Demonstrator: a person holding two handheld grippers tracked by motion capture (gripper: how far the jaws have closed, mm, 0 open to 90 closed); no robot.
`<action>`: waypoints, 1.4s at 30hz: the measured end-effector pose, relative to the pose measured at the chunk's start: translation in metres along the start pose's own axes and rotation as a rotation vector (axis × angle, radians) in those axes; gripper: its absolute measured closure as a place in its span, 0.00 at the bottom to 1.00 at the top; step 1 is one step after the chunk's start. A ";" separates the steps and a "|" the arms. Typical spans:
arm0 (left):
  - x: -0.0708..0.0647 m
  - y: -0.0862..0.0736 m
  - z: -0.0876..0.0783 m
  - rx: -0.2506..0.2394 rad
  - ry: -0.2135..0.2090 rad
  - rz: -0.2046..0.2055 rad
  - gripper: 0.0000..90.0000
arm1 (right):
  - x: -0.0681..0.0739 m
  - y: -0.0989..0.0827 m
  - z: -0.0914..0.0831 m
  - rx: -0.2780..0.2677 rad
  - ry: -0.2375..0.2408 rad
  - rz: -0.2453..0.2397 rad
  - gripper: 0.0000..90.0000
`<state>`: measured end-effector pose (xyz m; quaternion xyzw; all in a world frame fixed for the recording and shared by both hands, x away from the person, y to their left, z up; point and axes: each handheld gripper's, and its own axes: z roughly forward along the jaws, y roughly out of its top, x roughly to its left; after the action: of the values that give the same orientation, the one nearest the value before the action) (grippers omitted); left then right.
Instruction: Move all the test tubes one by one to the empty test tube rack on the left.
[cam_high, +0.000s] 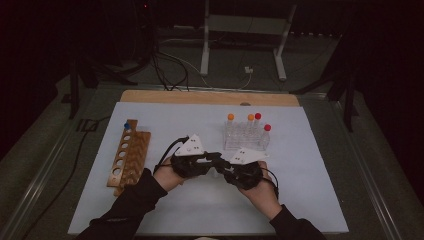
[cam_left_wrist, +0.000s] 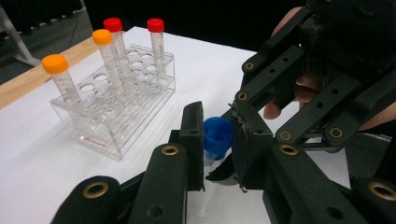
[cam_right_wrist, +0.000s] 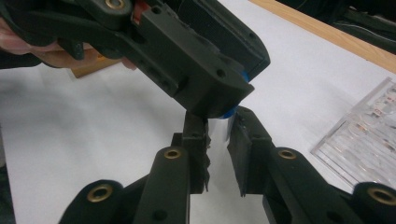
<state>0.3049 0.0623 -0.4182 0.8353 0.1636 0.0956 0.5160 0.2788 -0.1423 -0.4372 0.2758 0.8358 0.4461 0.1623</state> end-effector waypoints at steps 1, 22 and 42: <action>0.000 0.000 -0.001 -0.003 0.006 0.000 0.86 | 0.000 0.000 0.000 -0.006 -0.002 0.000 0.84; 0.036 0.013 -0.061 -0.019 0.195 -0.026 0.86 | -0.003 0.005 -0.005 -0.096 -0.035 0.057 0.15; 0.077 -0.001 -0.135 -0.039 0.397 -0.106 0.86 | -0.003 0.006 -0.008 -0.123 0.006 0.063 0.00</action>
<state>0.3320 0.2036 -0.3597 0.7801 0.3039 0.2345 0.4941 0.2791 -0.1472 -0.4275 0.2901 0.7983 0.5022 0.1625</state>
